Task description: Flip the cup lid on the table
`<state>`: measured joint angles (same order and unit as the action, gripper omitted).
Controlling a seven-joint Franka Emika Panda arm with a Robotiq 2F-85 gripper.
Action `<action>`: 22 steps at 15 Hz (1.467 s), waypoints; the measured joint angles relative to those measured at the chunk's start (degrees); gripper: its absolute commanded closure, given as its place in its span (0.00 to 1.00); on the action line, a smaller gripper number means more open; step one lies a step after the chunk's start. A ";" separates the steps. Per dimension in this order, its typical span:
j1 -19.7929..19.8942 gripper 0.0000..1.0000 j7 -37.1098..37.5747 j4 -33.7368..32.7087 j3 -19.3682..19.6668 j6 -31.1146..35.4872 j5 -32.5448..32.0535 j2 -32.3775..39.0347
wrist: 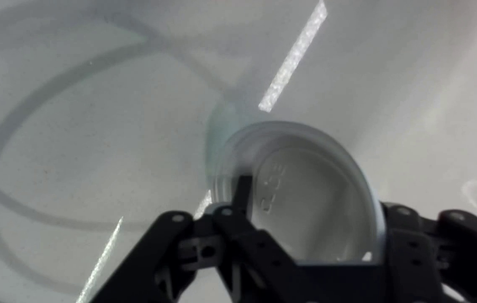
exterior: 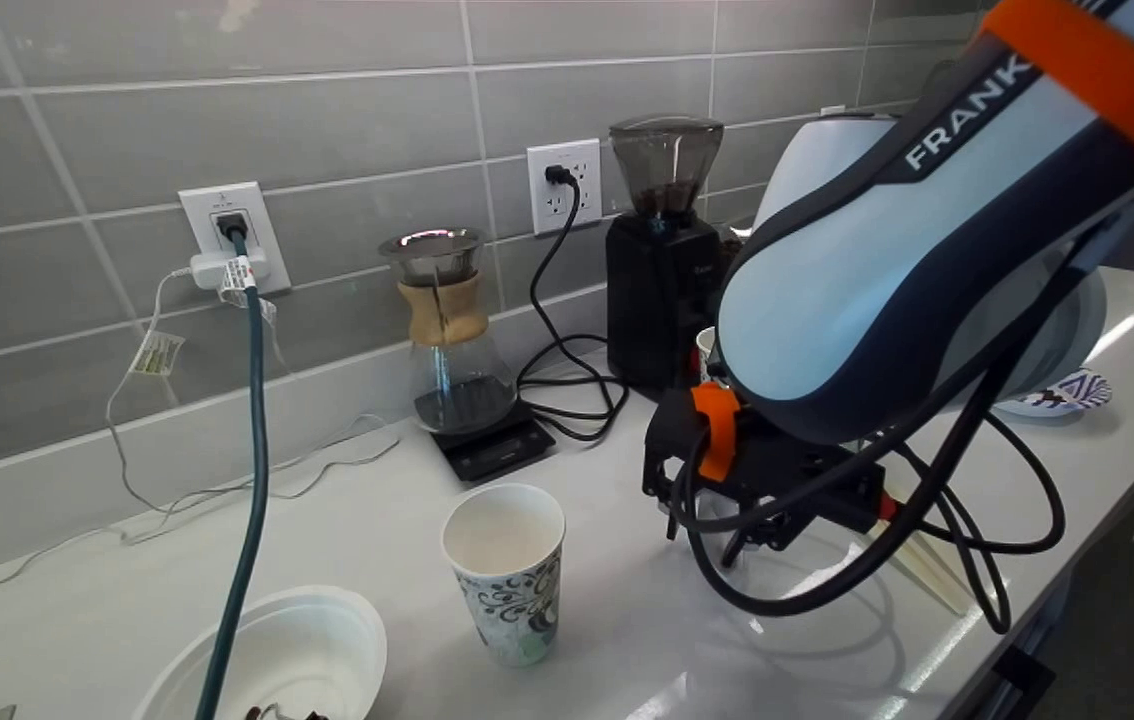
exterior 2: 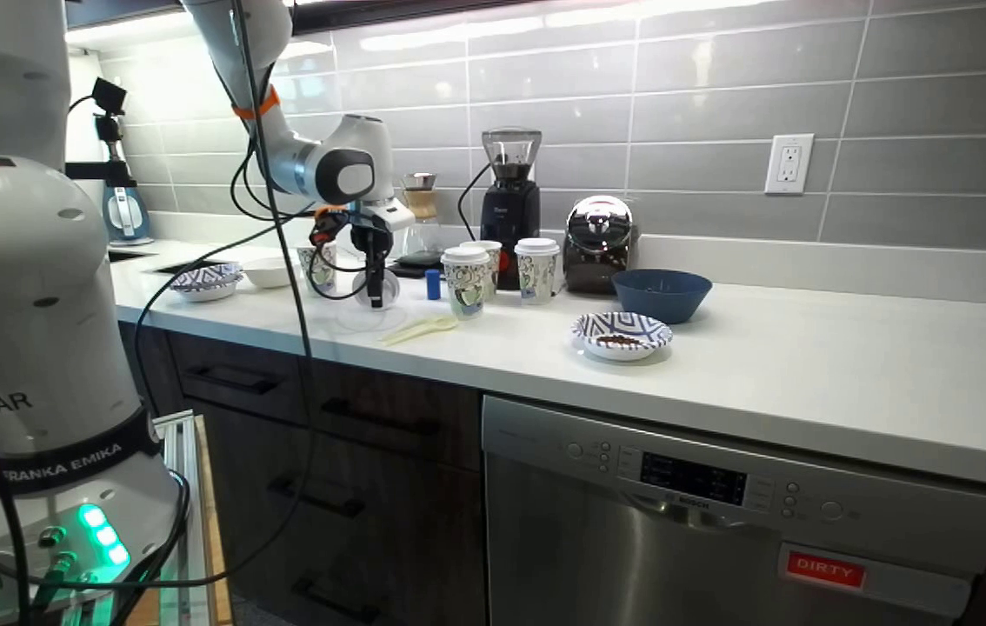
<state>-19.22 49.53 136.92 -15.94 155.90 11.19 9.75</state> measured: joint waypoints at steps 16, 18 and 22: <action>6.95 0.99 -16.82 -4.17 -15.42 12.36 26.67 0.47; 12.13 0.99 -24.69 -6.92 -22.62 15.83 35.93 3.46; 22.75 0.99 -40.88 -10.91 -33.83 20.37 47.40 11.32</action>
<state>3.53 8.65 126.01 -49.77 176.27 58.59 21.07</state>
